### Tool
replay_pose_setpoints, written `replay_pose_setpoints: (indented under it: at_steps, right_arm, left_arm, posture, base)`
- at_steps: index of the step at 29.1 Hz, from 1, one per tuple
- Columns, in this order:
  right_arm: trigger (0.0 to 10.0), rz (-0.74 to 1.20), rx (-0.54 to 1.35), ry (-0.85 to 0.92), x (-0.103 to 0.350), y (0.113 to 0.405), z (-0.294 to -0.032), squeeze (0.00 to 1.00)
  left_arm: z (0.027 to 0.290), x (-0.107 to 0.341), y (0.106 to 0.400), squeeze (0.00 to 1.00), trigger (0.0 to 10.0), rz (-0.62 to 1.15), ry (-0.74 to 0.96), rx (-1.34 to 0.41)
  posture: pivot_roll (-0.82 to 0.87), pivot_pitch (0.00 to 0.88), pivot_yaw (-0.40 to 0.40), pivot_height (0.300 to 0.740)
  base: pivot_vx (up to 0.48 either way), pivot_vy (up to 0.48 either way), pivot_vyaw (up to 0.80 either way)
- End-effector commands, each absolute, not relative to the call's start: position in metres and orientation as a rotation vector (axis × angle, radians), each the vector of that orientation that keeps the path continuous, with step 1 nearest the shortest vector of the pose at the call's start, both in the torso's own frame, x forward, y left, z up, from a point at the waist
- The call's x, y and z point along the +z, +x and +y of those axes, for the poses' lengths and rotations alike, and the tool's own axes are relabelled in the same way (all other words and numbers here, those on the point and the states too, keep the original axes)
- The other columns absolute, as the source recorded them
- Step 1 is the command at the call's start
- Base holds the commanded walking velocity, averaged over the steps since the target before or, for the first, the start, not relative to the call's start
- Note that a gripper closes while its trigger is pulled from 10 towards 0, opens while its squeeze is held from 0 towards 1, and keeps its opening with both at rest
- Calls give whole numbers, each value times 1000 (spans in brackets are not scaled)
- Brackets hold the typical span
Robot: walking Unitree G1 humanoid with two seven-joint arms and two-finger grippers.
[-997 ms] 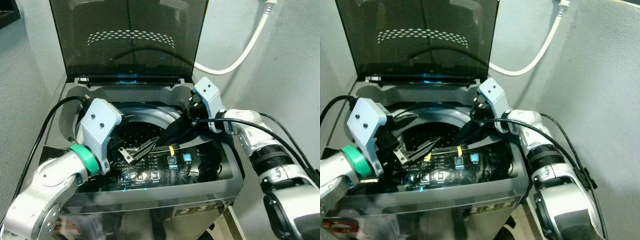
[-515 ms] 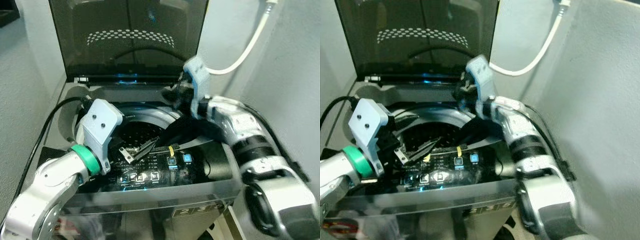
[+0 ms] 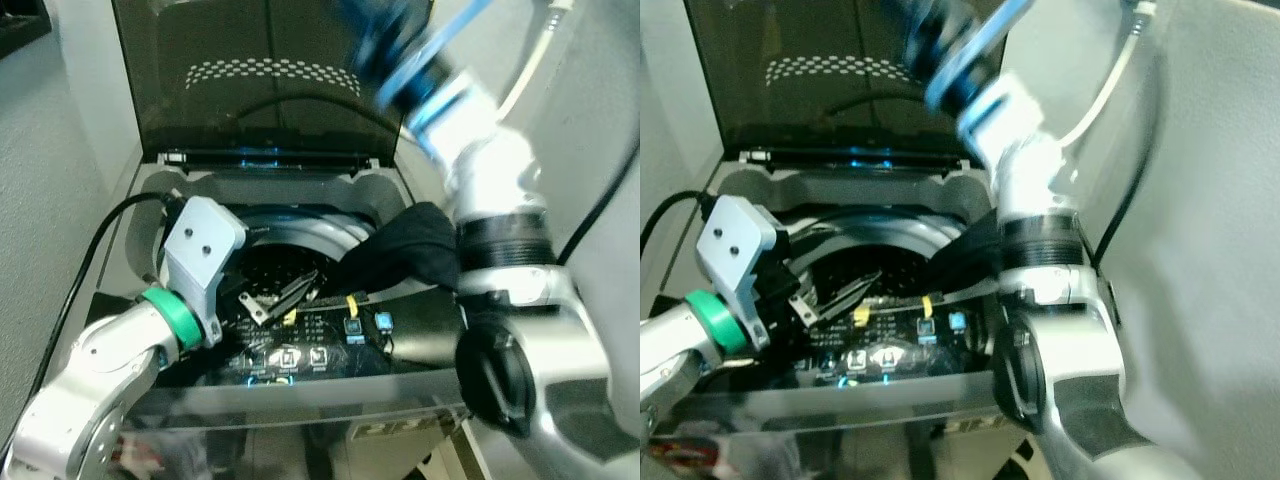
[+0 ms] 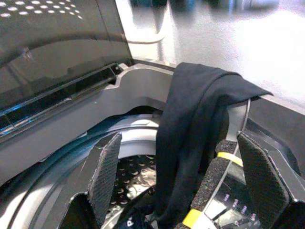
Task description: Clothes washing
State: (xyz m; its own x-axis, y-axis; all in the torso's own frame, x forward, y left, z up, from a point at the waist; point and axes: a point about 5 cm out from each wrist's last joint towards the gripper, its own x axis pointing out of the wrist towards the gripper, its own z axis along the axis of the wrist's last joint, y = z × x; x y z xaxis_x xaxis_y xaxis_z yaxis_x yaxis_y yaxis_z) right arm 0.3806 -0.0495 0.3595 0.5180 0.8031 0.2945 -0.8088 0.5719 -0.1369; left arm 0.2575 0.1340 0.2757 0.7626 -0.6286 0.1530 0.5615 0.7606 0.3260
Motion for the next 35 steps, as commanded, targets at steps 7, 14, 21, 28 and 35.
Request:
replay_pose_setpoints:
  at_steps: [7,14,21,28,35]
  right_arm:
    - [10000,-296,765,25,355,396,-107,0]
    - [10000,-298,683,-7,349,395,-124,0]
    - [10000,-216,719,-180,332,393,-119,0]
    - [10000,-55,771,-323,314,389,-119,1000]
    - [10000,74,776,-447,303,382,-129,1000]
  left_arm:
    - [139,270,262,0,10000,-245,300,-605]
    - [159,278,283,0,10000,-255,271,-387]
    - [149,272,279,0,10000,-257,224,-461]
    - [156,272,270,0,10000,-257,260,-493]
    - [156,274,268,0,10000,-263,262,-526]
  posture:
    - [64,56,-15,740]
    - [66,60,-20,740]
    - [54,57,-28,740]
    - [72,79,-54,740]
    - [69,54,-39,740]
  base:
    - [0,0,0]
    - [0,0,0]
    - [0,0,0]
    - [0,0,0]
    - [0,0,0]
